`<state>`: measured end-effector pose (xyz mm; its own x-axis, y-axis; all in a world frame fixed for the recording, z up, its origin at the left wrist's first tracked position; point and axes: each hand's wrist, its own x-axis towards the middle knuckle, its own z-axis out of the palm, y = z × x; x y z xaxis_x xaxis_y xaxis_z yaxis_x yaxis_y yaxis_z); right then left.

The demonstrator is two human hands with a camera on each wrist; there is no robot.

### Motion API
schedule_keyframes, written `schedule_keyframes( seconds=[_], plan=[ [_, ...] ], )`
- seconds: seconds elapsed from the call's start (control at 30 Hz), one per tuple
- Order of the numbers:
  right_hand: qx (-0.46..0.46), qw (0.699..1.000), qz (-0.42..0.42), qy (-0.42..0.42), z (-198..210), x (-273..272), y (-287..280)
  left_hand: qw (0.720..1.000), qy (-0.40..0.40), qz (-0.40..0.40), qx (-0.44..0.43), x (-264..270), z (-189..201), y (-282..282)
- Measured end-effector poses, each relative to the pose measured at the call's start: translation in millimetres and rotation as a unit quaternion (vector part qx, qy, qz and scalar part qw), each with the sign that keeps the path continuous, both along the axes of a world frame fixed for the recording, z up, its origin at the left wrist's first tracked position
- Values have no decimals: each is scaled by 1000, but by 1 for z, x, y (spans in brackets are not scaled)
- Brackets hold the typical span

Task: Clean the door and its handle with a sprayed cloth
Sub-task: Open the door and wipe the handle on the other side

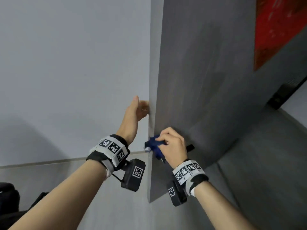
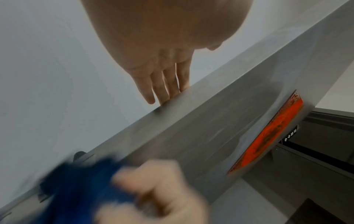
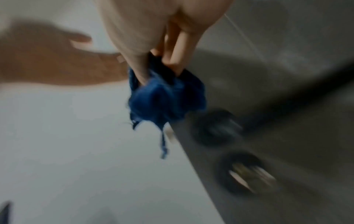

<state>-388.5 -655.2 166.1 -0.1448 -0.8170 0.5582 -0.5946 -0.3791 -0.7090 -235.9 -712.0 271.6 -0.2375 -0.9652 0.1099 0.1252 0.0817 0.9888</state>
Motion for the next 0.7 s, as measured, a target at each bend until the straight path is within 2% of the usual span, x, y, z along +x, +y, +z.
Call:
schedule_keyframes(
  seconds=[0.03, 0.1, 0.23, 0.37, 0.53, 0.7],
  plan=[
    [41, 999, -27, 4, -23, -5, 5, 1000, -2, -5, -1, 0, 1, 1],
    [48, 996, -69, -16, -35, -14, 12, 1000, -7, -8, 8, -2, 2, 5],
    [-30, 993, -85, -78, 2, -31, 32, 1000, -1, 21, -13, -11, -1, 19],
    [-28, 986, -91, -139, 9, -58, 74, 997, 5, 66, -33, -30, -5, 39],
    [18, 974, -149, -171, -1, -104, 120, 981, -121, 81, -125, -54, -15, 80],
    [-8, 951, -239, -195, 22, -169, 112, 952, -202, 113, -202, -66, -20, 98]
  ],
)
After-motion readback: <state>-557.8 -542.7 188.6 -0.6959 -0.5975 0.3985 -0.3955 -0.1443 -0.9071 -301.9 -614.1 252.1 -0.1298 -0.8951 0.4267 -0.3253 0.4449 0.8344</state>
